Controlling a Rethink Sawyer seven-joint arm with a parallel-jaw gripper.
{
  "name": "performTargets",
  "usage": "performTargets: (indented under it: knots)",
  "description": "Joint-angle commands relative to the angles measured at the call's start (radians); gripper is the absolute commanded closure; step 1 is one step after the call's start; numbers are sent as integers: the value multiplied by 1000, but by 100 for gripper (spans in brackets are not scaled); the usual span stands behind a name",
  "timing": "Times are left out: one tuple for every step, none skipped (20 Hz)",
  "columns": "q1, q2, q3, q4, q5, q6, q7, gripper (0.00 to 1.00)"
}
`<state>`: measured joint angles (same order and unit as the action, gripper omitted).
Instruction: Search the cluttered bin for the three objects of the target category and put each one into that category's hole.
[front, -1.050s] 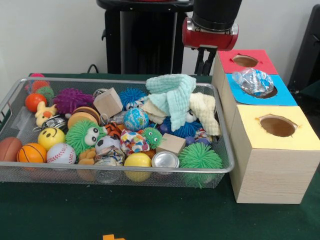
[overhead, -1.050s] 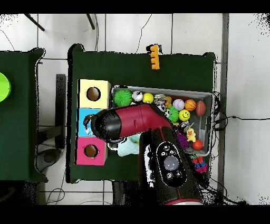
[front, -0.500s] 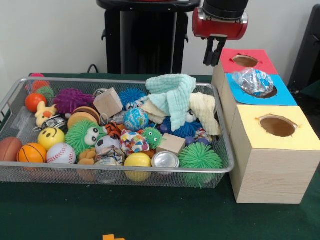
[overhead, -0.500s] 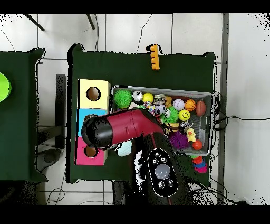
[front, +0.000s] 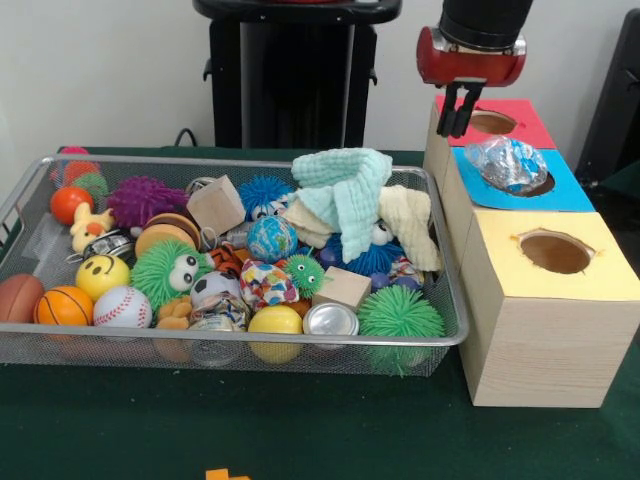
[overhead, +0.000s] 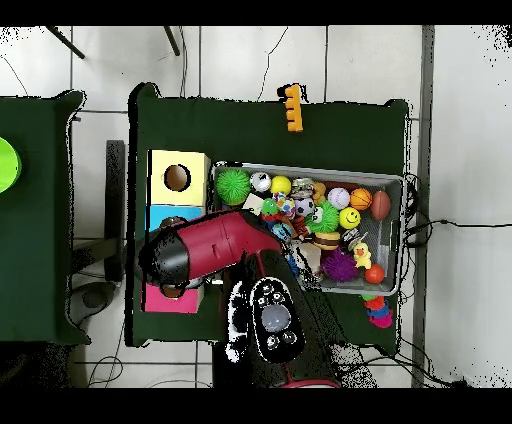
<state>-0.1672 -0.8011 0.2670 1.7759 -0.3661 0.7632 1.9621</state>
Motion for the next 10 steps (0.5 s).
performTargets:
  knots:
    - [25, 85, 2, 29, -83, -123, 40, 100]
    - [27, 93, -1, 27, -85, -133, 39, 100]
    - [29, 102, -3, 26, -87, -143, 39, 100]
    - [29, 108, -5, 25, -87, -149, 38, 100]
    - [30, 116, -5, 17, -87, -149, 34, 100]
    - [30, 119, -5, 13, -85, -148, 28, 100]
    - [26, 119, -3, 11, -84, -145, 17, 100]
    - [25, 121, 0, 3, -83, -135, 3, 100]
    - [24, 124, 3, -2, -84, -131, -7, 100]
    - [25, 128, 2, -7, -84, -128, -10, 100]
